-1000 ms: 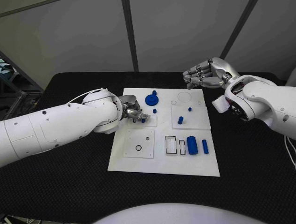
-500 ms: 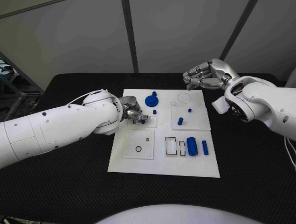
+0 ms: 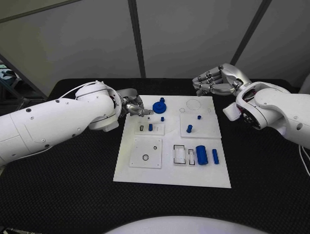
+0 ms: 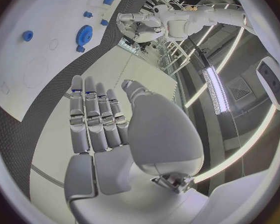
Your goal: Assemble the parts on the task board
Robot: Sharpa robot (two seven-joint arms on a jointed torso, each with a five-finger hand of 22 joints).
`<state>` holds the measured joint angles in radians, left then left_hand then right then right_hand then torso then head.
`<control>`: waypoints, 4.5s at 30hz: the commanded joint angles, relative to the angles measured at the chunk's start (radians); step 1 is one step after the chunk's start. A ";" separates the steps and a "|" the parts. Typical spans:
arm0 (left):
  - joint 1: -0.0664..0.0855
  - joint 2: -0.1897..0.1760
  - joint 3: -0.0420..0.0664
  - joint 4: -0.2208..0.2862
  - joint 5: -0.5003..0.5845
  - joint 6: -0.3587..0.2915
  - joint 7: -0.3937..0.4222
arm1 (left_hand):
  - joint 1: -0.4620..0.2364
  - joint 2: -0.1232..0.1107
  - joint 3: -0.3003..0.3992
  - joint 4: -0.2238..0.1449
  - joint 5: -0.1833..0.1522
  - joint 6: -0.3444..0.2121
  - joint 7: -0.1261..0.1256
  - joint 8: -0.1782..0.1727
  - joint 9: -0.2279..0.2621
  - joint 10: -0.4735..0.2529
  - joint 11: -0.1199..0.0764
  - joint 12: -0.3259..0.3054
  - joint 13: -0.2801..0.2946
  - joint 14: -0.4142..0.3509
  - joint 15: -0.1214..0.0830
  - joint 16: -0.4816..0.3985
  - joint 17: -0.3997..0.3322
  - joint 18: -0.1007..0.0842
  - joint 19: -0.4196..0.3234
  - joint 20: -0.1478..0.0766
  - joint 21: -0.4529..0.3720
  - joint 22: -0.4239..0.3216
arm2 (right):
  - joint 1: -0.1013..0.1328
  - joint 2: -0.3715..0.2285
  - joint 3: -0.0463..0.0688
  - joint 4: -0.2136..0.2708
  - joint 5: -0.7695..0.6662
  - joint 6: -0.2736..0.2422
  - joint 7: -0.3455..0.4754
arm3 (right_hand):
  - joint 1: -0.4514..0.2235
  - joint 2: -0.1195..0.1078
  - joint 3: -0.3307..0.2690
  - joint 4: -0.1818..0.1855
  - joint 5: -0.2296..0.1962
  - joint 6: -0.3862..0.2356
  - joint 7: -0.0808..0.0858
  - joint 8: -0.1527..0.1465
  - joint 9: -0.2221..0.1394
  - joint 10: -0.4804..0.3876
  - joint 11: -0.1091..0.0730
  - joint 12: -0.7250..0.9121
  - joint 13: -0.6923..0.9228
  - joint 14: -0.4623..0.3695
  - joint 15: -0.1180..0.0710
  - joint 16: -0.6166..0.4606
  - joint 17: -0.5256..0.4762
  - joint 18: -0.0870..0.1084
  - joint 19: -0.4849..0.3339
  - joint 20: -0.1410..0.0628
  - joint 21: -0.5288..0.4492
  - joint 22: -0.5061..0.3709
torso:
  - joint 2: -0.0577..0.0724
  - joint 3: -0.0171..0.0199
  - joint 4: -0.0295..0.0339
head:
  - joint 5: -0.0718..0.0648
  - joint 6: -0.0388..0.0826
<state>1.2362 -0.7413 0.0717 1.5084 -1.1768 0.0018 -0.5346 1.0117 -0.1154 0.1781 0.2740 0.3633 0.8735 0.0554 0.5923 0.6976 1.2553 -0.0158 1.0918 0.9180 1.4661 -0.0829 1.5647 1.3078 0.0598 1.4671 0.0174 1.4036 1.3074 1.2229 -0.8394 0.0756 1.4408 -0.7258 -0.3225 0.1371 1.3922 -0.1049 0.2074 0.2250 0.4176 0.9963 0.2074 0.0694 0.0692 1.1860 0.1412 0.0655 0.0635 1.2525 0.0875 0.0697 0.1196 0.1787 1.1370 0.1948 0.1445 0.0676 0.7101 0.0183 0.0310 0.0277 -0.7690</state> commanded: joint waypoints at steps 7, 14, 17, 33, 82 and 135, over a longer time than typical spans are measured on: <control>0.068 0.001 0.022 -0.057 0.015 0.158 -0.008 | 0.050 0.009 -0.055 0.010 0.002 -0.016 0.020 -0.066 -0.058 -0.014 0.016 -0.006 -0.015 0.103 0.018 0.003 0.259 -0.011 0.028 0.020 -0.020 0.067 | 0.002 0.006 0.001 -0.008 -0.002 -0.003 0.004 | -0.013 -0.001 -0.005 -0.001 0.005 -0.004 0.000 -0.004 -0.001 -0.008 -0.001 0.001 0.001 -0.003 0.002 -0.006 -0.001 0.005 0.005 0.001 -0.003 -0.001 | 0.001 0.0007 -0.0003 | 0.007 0.007; 0.090 0.055 0.021 -0.189 0.018 0.221 -0.004 | 0.080 0.018 -0.082 0.011 0.002 -0.013 0.028 -0.096 -0.091 -0.045 0.023 -0.037 -0.058 0.102 0.025 -0.001 0.254 -0.007 0.022 0.027 -0.034 0.056 | 0.002 0.011 0.001 -0.010 -0.002 -0.001 0.004 | -0.013 -0.001 -0.005 -0.001 0.005 -0.004 0.000 -0.004 -0.001 -0.008 -0.001 0.001 0.001 -0.003 0.002 -0.006 -0.001 0.005 0.005 0.001 -0.003 -0.001 | 0.003 0.0000 -0.0007 | 0.015 0.012; 0.092 0.078 0.018 -0.232 0.019 0.235 -0.004 | 0.084 0.021 -0.086 0.012 0.003 -0.012 0.029 -0.100 -0.095 -0.047 0.024 -0.039 -0.061 0.103 0.026 0.001 0.257 -0.007 0.022 0.028 -0.035 0.056 | 0.002 0.011 0.001 -0.010 -0.002 0.000 0.004 | -0.013 -0.001 -0.005 -0.001 0.005 -0.004 0.000 -0.004 -0.001 -0.008 -0.001 0.001 0.001 -0.003 0.002 -0.006 -0.001 0.005 0.005 0.001 -0.003 -0.001 | 0.003 -0.0004 -0.0016 | 0.016 0.014; 0.086 0.174 -0.009 -0.375 0.011 0.269 -0.002 | 0.096 0.027 -0.095 0.011 0.003 -0.008 0.030 -0.108 -0.106 -0.053 0.025 -0.045 -0.070 0.102 0.027 0.000 0.255 -0.007 0.021 0.029 -0.038 0.054 | 0.001 0.012 0.001 -0.009 -0.002 0.007 0.004 | -0.015 0.000 -0.006 -0.001 0.006 -0.005 0.001 -0.004 -0.001 -0.008 0.000 0.001 0.001 -0.004 0.003 -0.006 -0.002 0.005 0.005 0.002 -0.005 -0.001 | 0.001 0.0005 -0.0007 | 0.021 0.012; 0.073 0.229 -0.027 -0.445 0.032 0.318 -0.002 | 0.179 0.069 -0.115 -0.006 0.005 0.022 0.027 -0.120 -0.140 -0.047 0.022 -0.038 -0.072 0.105 0.026 0.006 0.263 -0.009 0.025 0.029 -0.027 0.069 | 0.001 0.020 0.001 -0.009 -0.002 0.011 0.004 | -0.015 0.001 -0.005 -0.001 0.007 -0.006 0.000 -0.004 -0.001 -0.009 0.000 0.001 0.001 -0.004 0.003 -0.005 -0.003 0.005 0.005 0.002 -0.006 -0.001 | 0.001 0.0010 -0.0008 | 0.017 0.005; 0.039 0.008 -0.034 -0.113 0.179 0.057 0.011 | 0.193 0.026 0.527 -0.223 -0.182 -0.031 0.004 0.068 -0.045 -0.013 0.000 -0.030 -0.080 0.102 0.007 0.000 0.255 -0.008 0.026 0.013 -0.043 0.080 | 0.001 0.027 0.000 -0.030 -0.002 0.021 0.001 | -0.014 0.003 -0.004 -0.002 0.009 -0.006 0.000 -0.003 -0.001 -0.009 -0.001 0.001 0.001 -0.004 0.003 -0.005 -0.004 0.005 0.006 0.002 -0.008 -0.001 | -0.020 0.0020 0.0106 | 0.027 -0.017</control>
<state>1.2762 -0.7295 0.0383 1.3829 -0.9973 0.1228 -0.5317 1.2116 -0.0909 0.5990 0.1521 0.1776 0.8471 0.0604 0.6580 0.5454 1.2336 -0.0143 1.0565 0.8375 1.4671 -0.0681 1.5647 1.3078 0.0605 1.4666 0.0397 1.3614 1.3074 1.2226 -0.8136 0.0754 1.4111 -0.7262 -0.3092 0.1341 1.3841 -0.1050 0.2074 0.2250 0.4211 0.9964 0.2074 0.0694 0.0692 1.1860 0.1412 0.0655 0.0635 1.2525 0.0875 0.0696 0.1172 0.1787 1.1370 0.1947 0.1390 0.0677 0.6936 0.0200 0.0396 0.0543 -0.7837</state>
